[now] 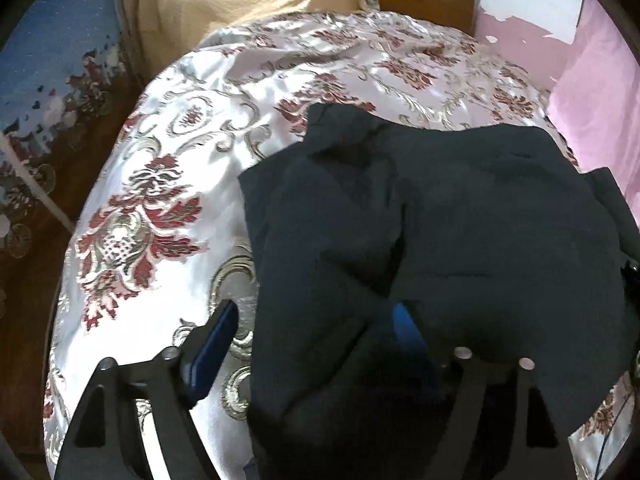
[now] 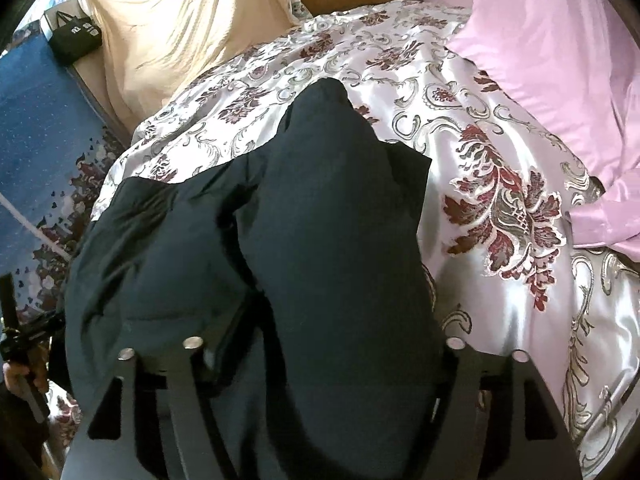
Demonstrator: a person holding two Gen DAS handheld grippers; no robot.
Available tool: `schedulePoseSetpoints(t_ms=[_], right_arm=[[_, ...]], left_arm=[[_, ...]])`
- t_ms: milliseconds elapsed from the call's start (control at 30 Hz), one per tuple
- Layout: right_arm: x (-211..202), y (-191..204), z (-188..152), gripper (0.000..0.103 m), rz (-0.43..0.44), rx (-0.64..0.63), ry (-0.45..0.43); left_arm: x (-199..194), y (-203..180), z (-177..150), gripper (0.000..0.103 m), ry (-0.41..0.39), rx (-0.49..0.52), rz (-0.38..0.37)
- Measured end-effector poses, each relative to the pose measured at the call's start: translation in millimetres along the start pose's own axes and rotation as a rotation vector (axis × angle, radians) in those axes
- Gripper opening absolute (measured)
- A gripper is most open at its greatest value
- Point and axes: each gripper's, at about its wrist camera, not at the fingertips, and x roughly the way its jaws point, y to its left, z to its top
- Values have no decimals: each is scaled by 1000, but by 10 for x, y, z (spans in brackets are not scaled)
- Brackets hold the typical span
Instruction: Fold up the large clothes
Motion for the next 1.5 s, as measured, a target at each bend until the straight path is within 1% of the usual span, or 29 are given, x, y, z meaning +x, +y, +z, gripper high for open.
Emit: schedulePoseSetpoints(t_ms=[33,67,100,233,267,333,400,433,500,600,667,733,967,1067,1167,1367,1500], right_arm=[[-10,7,-15,80,-13,2,-7],[-24,22,-41,84,-31,5,-19],[-43,25,-64,91,-38,6,-31],[-157,58,-174,94,-82,-8,-94],[-202,65,-206,95,-96,-10,-118],[-297,66,-261,99,-105,-7,-165],[-395,60,-297,100,-113,1,-208],[-441,53,-318,101,-117,5,-229],[-557,47,-369,101,-125,11,-278],[-684,67,-449,101,-130,12,-324],[-741,97,-510,101,-129,5,-341],[-788,127,-569,101,-127,-10,-354],[-935,243,-731,102,-141,-51,-395],[-1017,306,-788,102,-146,-56,-418],[-1123,376,-863,102,-142,-73,-437],[-1328,516,-1041,102,-114,-113,-476],[-1473,672,-1195,102,-101,-146,-498]], left_arm=[[-18,-2,-9,83,-12,-3,17],[-35,-1,-19,86,-21,-6,33],[-67,-9,-36,87,-35,-10,57],[-217,-31,-110,87,-102,-29,122],[-283,-44,-138,87,-130,-40,144],[-373,-67,-165,87,-167,-46,167],[-474,-96,-206,88,-208,-51,187],[-505,-111,-215,90,-220,-56,189],[-585,-130,-264,92,-250,-70,176],[-700,-162,-360,94,-296,-97,129],[-776,-191,-426,102,-330,-110,106],[-832,-256,-477,103,-365,-100,100],[-1004,-485,-651,103,-423,-20,38],[-1091,-571,-732,103,-452,1,30],[-1163,-656,-811,103,-461,26,25],[-1330,-748,-998,103,-514,29,2],[-1415,-801,-1131,103,-540,48,11]])
